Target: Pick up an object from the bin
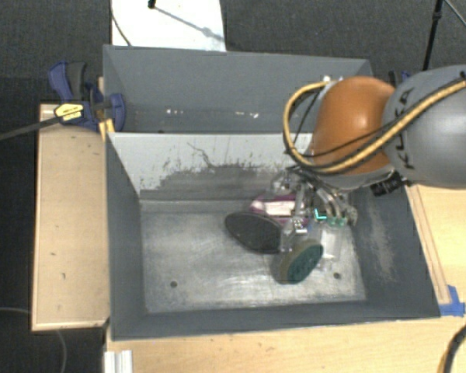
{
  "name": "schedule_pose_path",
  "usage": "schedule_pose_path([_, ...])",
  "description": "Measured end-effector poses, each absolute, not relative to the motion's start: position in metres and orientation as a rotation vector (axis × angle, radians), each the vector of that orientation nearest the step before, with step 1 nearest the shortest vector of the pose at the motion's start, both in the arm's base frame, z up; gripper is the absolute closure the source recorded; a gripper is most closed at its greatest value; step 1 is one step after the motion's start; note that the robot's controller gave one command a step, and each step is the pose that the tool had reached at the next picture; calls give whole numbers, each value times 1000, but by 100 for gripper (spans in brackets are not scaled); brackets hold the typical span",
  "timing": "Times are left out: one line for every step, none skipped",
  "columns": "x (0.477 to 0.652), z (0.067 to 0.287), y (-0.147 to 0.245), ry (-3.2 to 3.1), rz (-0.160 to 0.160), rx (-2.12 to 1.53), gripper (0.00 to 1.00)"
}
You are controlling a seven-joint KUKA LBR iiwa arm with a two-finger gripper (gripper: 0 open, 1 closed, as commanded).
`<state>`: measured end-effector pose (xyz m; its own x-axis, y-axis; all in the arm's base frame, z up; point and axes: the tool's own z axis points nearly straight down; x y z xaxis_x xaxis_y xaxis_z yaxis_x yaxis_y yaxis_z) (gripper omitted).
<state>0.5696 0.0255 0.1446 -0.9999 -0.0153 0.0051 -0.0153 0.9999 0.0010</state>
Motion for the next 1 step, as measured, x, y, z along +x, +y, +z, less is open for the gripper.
schedule_pose_path([564, 98, 38, -3159, -5, -191, 0])
